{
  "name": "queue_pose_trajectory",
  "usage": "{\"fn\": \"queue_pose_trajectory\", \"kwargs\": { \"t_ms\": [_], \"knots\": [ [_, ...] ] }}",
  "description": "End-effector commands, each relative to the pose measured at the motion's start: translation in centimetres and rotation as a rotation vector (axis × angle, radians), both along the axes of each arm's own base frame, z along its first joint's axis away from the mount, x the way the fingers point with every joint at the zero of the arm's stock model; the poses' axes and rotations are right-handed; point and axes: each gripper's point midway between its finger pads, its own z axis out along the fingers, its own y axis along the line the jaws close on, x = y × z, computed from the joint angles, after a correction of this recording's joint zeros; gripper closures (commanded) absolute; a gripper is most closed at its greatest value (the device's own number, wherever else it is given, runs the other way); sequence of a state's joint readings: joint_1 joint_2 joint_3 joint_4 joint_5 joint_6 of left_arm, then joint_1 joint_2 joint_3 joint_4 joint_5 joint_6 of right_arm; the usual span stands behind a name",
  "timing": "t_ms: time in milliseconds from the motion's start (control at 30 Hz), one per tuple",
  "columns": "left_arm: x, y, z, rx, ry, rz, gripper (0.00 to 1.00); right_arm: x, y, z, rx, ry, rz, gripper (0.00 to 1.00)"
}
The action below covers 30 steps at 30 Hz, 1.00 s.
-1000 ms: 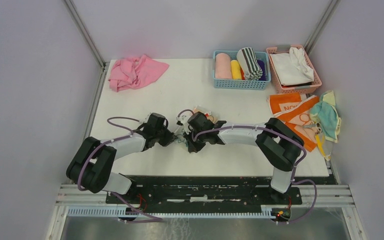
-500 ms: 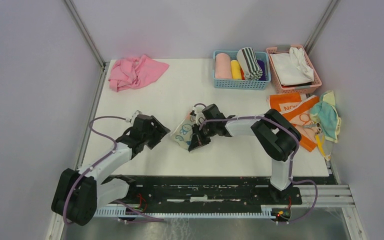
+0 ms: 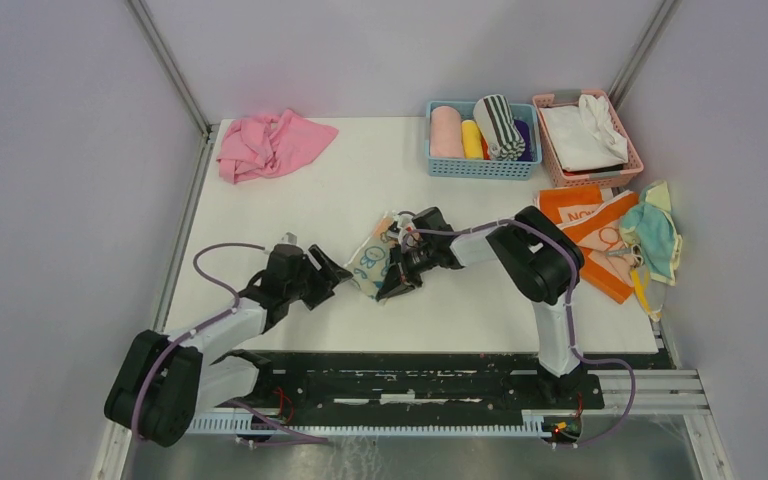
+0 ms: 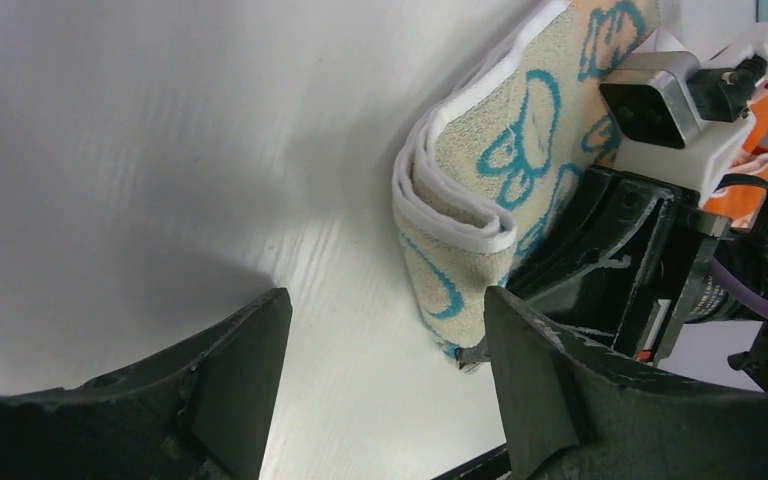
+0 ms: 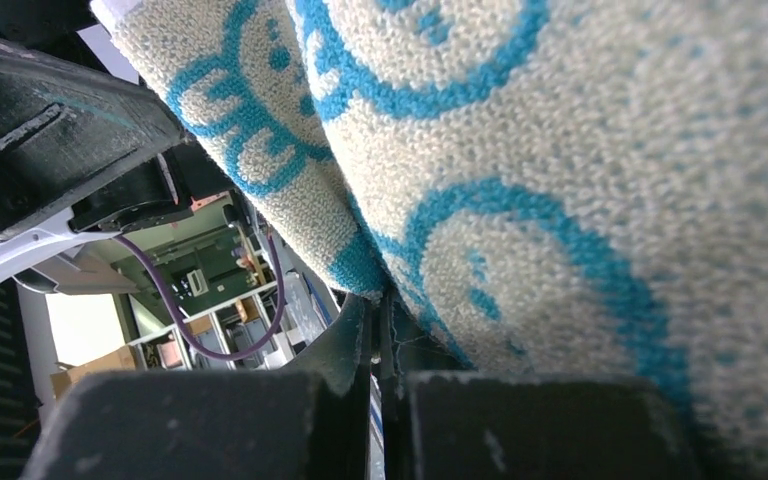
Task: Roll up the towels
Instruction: Roll the towel at the center of the board.
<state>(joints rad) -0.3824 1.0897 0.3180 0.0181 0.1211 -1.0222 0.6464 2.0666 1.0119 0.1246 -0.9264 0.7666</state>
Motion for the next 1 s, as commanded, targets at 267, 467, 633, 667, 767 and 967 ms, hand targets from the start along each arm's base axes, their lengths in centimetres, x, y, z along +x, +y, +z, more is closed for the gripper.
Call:
{"fn": "queue_pose_trajectory", "kwargs": {
  "t_ms": [267,467,633,667,767,967],
  "knots": [
    [2.3,-1.4,-2.1,-0.010,0.005,-0.031,0.47,1.6,0.5,1.1,0.015,-0.026,0.005,0.99],
    [1.5,-0.4,-5.1,0.039,0.128,0.031,0.63,2.1,-0.1,2.9,-0.041,-0.134,0.027,0.81],
    [0.4,0.4,-7.0,0.076,0.216,0.069,0.67,2.3,-1.2,4.6,-0.161,-0.339,0.059,0.66],
    [0.3,0.5,-7.2,0.079,0.225,0.073,0.68,2.4,-1.4,5.2,-0.179,-0.392,0.068,0.64],
    [0.1,0.5,-7.6,0.079,0.242,0.077,0.68,2.5,-2.0,6.6,-0.276,-0.574,0.106,0.60],
    [0.1,0.4,-7.7,0.081,0.252,0.074,0.68,2.8,-1.7,8.0,-0.451,-0.945,0.176,0.52]
  ]
}}
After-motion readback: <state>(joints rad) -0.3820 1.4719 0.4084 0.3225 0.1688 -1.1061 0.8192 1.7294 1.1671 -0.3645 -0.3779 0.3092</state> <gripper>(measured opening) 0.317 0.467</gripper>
